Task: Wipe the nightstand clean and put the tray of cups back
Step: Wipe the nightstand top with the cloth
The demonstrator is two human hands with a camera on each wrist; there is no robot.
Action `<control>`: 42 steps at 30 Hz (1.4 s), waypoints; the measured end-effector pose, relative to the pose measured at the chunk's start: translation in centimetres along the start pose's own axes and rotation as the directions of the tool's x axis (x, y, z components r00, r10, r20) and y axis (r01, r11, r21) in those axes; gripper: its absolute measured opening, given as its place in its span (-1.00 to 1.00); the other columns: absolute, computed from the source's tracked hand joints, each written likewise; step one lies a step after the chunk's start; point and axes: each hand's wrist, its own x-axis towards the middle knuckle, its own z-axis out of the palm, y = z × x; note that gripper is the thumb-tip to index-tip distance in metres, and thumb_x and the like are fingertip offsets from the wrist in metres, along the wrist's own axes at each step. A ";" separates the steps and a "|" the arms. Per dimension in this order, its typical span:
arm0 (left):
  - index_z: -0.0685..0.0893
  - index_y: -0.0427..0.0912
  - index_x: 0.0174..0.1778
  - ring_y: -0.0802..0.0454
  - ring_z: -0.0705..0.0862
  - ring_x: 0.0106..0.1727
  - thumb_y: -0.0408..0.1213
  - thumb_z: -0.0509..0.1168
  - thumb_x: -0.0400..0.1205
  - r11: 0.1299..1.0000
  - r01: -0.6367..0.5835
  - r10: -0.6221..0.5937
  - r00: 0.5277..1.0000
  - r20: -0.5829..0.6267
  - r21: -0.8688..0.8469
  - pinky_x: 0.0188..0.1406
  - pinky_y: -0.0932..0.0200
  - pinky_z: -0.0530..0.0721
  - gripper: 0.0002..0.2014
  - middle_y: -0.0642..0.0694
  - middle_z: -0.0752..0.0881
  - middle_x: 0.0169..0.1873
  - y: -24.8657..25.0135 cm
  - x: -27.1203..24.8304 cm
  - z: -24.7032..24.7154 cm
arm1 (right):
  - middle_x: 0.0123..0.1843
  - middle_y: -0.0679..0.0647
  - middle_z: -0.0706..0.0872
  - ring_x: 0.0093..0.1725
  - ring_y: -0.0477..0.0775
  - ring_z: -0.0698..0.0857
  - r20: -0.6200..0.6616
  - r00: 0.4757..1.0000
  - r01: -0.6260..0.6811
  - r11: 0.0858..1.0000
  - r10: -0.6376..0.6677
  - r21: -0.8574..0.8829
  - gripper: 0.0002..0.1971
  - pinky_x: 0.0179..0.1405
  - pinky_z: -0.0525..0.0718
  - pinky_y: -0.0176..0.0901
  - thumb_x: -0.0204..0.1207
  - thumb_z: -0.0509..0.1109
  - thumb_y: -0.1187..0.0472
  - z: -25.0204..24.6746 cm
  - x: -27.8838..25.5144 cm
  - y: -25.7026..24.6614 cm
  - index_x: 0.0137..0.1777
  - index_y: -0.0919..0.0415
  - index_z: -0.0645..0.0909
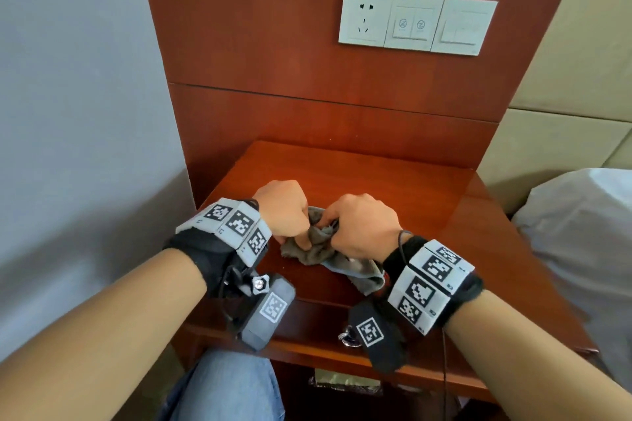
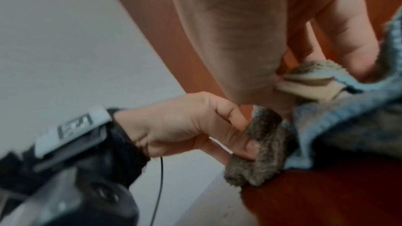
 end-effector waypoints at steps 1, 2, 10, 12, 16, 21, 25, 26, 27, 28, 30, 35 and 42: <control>0.87 -0.23 -0.23 -0.06 0.85 -0.32 -0.21 0.67 0.26 1.000 0.011 -0.011 1.000 0.013 -0.024 -0.26 0.16 0.82 -0.75 -0.16 0.86 -0.28 0.0 -0.2 0.0 | 0.19 -0.04 0.74 0.06 0.14 0.72 0.008 1.000 0.002 1.000 -0.002 0.003 -0.59 -0.16 0.61 -0.16 0.36 0.35 0.21 -0.1 -0.3 0.1 0.14 -0.25 0.73; 0.86 -0.24 -0.23 -0.07 0.85 -0.31 -0.22 0.68 0.25 0.999 0.020 -0.018 0.999 0.028 -0.043 -0.20 0.12 0.84 -0.74 -0.17 0.87 -0.26 0.0 -0.4 0.0 | 0.19 -0.06 0.74 0.05 0.12 0.72 0.010 1.000 0.008 1.000 -0.008 0.008 -0.58 -0.18 0.59 -0.17 0.36 0.35 0.20 -0.1 -0.6 0.1 0.14 -0.26 0.74; 0.81 -0.31 -0.29 -0.19 0.85 -0.18 -0.39 0.69 0.23 0.990 0.057 -0.044 0.994 0.103 -0.128 -0.14 -0.02 0.85 -0.76 -0.22 0.80 -0.33 0.0 -2.3 0.7 | 0.15 -0.16 0.71 -0.06 0.01 0.62 0.022 0.998 0.051 0.998 -0.052 0.044 -0.59 -0.23 0.53 -0.19 0.34 0.35 0.22 0.3 -3.0 0.2 0.10 -0.26 0.74; 0.80 -0.30 -0.30 -0.19 0.86 -0.19 -0.39 0.69 0.21 0.989 0.068 -0.054 0.993 0.104 -0.134 -0.15 -0.01 0.85 -0.76 -0.24 0.81 -0.33 0.0 -2.6 0.9 | 0.16 -0.16 0.71 0.00 0.02 0.65 0.031 0.997 0.071 0.997 -0.072 0.042 -0.59 -0.22 0.54 -0.17 0.35 0.35 0.22 0.4 -3.4 0.2 0.10 -0.26 0.74; 0.82 -0.31 -0.27 -0.19 0.86 -0.20 -0.37 0.69 0.19 0.991 0.076 -0.061 0.989 0.132 -0.113 -0.08 -0.04 0.84 -0.73 -0.31 0.85 -0.25 0.3 -2.8 1.0 | 0.17 -0.13 0.70 0.05 0.06 0.68 0.026 0.996 0.089 0.995 -0.090 0.037 -0.60 -0.20 0.57 -0.16 0.37 0.36 0.23 0.6 -4.1 0.3 0.13 -0.23 0.74; 0.80 -0.23 -0.38 -0.20 0.86 -0.22 -0.41 0.68 0.19 0.998 0.050 -0.042 0.988 0.147 -0.048 -0.11 -0.05 0.85 -0.80 -0.31 0.84 -0.26 1.7 -2.4 1.3 | 0.20 -0.10 0.66 0.07 0.09 0.68 0.001 0.997 0.080 0.996 -0.080 0.046 -0.60 -0.13 0.63 -0.13 0.39 0.37 0.21 0.9 -5.1 1.1 0.16 -0.22 0.72; 0.82 -0.24 -0.39 -0.21 0.86 -0.23 -0.43 0.68 0.19 1.000 -0.023 0.025 0.985 0.168 -0.011 -0.16 -0.06 0.85 -0.82 -0.26 0.84 -0.30 4.3 -1.4 2.2 | 0.24 -0.07 0.65 0.11 0.14 0.68 -0.022 0.999 0.024 0.999 -0.023 0.042 -0.60 -0.09 0.67 -0.10 0.39 0.37 0.23 0.6 -6.3 3.4 0.16 -0.18 0.73; 0.83 -0.26 -0.36 -0.20 0.86 -0.24 -0.42 0.68 0.20 0.999 -0.050 0.049 0.983 0.177 0.002 -0.18 -0.04 0.85 -0.82 -0.26 0.84 -0.29 5.3 -1.0 2.5 | 0.23 -0.07 0.66 0.07 0.13 0.68 -0.030 1.000 -0.001 0.999 0.002 0.041 -0.61 -0.13 0.64 -0.12 0.38 0.37 0.23 0.5 -6.6 4.2 0.15 -0.18 0.73; 0.85 -0.27 -0.34 -0.19 0.86 -0.25 -0.41 0.67 0.21 0.997 -0.081 0.076 0.979 0.189 0.018 -0.20 -0.01 0.86 -0.83 -0.26 0.85 -0.29 6.3 -0.4 2.9 | 0.21 -0.08 0.67 0.01 0.12 0.66 -0.038 0.999 -0.029 0.999 0.031 0.044 -0.62 -0.17 0.61 -0.14 0.38 0.36 0.22 0.3 -6.9 5.2 0.14 -0.19 0.73; 0.86 -0.28 -0.32 -0.18 0.86 -0.26 -0.39 0.67 0.23 0.993 -0.114 0.105 0.973 0.204 0.033 -0.23 0.03 0.85 -0.83 -0.26 0.85 -0.28 7.5 0.1 3.3 | 0.19 -0.08 0.67 -0.04 0.10 0.65 -0.048 0.997 -0.062 0.997 0.064 0.049 -0.62 -0.19 0.59 -0.15 0.37 0.36 0.20 0.1 -7.3 6.3 0.13 -0.20 0.74; 0.87 -0.29 -0.30 -0.17 0.86 -0.25 -0.38 0.64 0.27 0.982 -0.182 0.168 0.960 0.225 0.045 -0.24 0.03 0.85 -0.85 -0.26 0.86 -0.23 10.1 1.4 4.3 | 0.17 -0.10 0.68 -0.03 0.11 0.67 -0.075 0.988 -0.134 0.989 0.138 0.056 -0.62 -0.20 0.56 -0.17 0.36 0.36 0.19 -0.3 -8.1 8.7 0.12 -0.21 0.74; 0.87 -0.31 -0.20 -0.19 0.85 -0.25 -0.49 0.46 0.39 0.946 -0.322 0.305 0.924 0.232 0.038 -0.21 -0.06 0.85 -0.87 -0.27 0.86 -0.16 16.9 4.1 7.4 | 0.15 -0.11 0.73 0.08 0.12 0.73 -0.146 0.945 -0.289 0.956 0.293 0.047 -0.63 -0.16 0.59 -0.19 0.34 0.40 0.12 -1.2 -10.3 14.9 0.12 -0.26 0.74; 0.73 -0.27 -0.31 -0.14 0.66 -0.35 -0.47 0.32 0.44 0.915 -0.394 0.372 0.906 0.204 0.083 -0.30 0.13 0.68 -0.90 -0.19 0.71 -0.32 22.5 6.0 10.4 | -0.10 -0.21 0.64 -0.06 0.00 0.67 -0.150 0.913 -0.375 0.925 0.381 0.064 -0.69 -0.19 0.59 -0.21 0.36 0.47 0.13 -2.1 -11.8 20.6 0.05 -0.27 0.77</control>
